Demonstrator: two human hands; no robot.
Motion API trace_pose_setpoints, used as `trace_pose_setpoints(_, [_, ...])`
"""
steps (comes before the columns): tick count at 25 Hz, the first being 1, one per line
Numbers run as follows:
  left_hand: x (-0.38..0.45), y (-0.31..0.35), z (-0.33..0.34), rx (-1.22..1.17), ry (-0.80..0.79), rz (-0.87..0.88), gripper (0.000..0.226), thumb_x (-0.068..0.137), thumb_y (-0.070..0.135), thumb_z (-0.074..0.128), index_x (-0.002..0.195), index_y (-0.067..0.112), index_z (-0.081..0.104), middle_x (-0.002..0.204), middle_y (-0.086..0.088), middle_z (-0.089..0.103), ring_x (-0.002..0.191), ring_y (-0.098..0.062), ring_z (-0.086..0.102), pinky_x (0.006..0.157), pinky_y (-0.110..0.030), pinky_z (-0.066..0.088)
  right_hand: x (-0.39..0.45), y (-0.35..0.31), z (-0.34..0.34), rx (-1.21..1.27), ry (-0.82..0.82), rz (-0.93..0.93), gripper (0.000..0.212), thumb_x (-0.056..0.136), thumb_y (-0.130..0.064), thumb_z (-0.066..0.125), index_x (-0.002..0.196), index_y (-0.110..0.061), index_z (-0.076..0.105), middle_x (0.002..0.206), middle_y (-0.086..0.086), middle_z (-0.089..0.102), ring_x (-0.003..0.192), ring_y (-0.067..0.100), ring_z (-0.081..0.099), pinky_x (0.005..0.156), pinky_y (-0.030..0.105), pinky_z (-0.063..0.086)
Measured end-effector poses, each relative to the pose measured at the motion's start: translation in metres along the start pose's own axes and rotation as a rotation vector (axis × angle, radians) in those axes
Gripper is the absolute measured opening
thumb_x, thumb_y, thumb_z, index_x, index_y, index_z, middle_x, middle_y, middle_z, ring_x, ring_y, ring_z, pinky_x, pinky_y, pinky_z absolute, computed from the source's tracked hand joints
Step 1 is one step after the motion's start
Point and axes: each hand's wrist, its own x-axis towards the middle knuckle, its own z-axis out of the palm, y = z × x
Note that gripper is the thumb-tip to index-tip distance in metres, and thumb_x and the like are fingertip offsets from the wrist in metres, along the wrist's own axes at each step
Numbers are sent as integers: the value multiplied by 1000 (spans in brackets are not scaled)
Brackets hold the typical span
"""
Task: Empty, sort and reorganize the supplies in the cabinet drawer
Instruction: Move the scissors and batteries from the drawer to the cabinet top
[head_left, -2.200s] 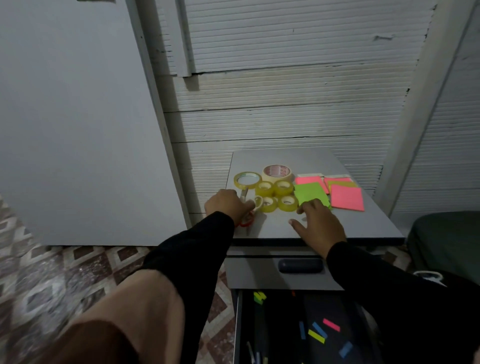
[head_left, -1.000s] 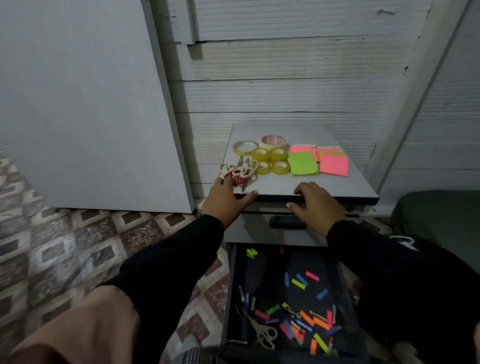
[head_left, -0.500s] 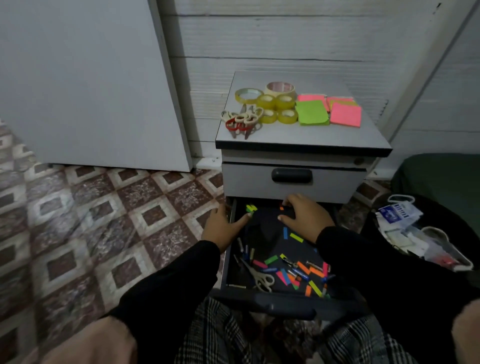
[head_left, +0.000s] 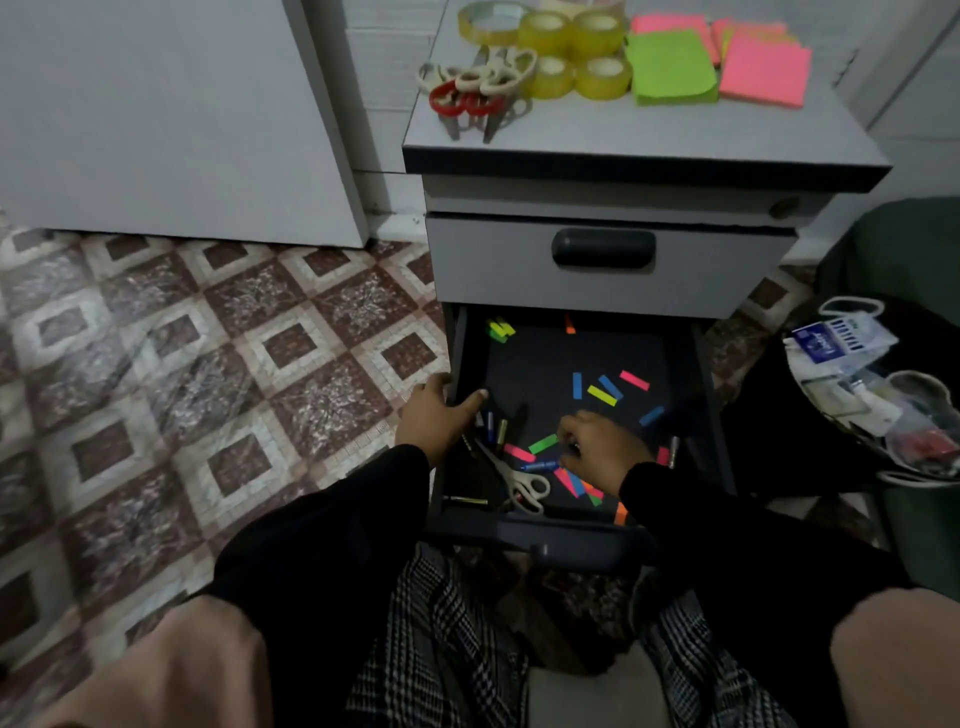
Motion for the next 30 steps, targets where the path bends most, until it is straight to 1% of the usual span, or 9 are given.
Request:
trace_pose_setpoints(3, [5,-2,6,38,-12,-4,63,86,45,61,136,13,43,133,-10,51,116,-26,54,92,-35,48,7,4,21,25,-63,13,22,88,-21,59,108,-12,57,115,5,55,107,23,55,85,29,42])
trace_pose_setpoints(6, [7,-1,10,9,-12,12,62,85,42,63,136,12,44,133,-9,52,117,-24,55,94,-36,49,8,5,36,-53,-132,-31,31,89,-27,59,115,-13,56,124,6,55,113,24,53,90,32,43])
trace_pose_setpoints(9, [8,2,9,-39,-22,1,59,85,39,64,134,10,46,133,-9,54,117,-22,55,96,-36,48,7,2,47,-141,-179,-49,39,90,-33,58,121,-11,53,128,9,52,116,26,52,89,32,42])
trace_pose_setpoints(12, [6,4,9,-48,-18,-5,59,87,37,63,135,9,45,134,-9,53,120,-22,53,94,-30,45,11,2,50,-134,-189,-48,40,89,-36,59,123,-15,54,128,8,49,117,26,51,89,31,41])
trace_pose_setpoints(18, [5,6,11,-8,-5,7,58,87,37,62,135,10,44,135,-8,52,119,-21,53,87,-23,42,20,-2,57,-70,-280,26,28,87,-35,60,107,-16,63,123,9,52,110,28,55,92,35,46])
trace_pose_setpoints(22, [5,6,11,-26,-11,4,58,88,38,62,135,10,44,134,-8,52,117,-21,54,89,-26,43,23,-8,54,-46,-342,42,14,87,-23,60,82,-11,53,106,12,56,96,24,55,80,31,43])
trace_pose_setpoints(25, [3,7,11,-29,-6,-9,60,88,45,58,136,12,43,137,-7,51,120,-21,52,87,-25,41,20,-7,48,38,-333,62,22,84,-19,61,71,-11,44,91,11,52,83,22,50,71,28,37])
trace_pose_setpoints(28, [-2,10,10,-47,1,-7,62,89,49,54,138,13,43,136,-8,52,120,-23,52,87,-26,41,12,-6,27,98,-292,83,24,83,-20,62,69,-14,44,94,11,55,86,22,52,69,25,35])
trace_pose_setpoints(30, [-8,13,7,-94,-6,-10,64,89,52,52,139,14,41,137,-9,51,121,-24,52,94,-30,43,2,-7,10,93,-232,88,23,83,-22,62,69,-16,45,93,10,57,82,21,50,65,26,35])
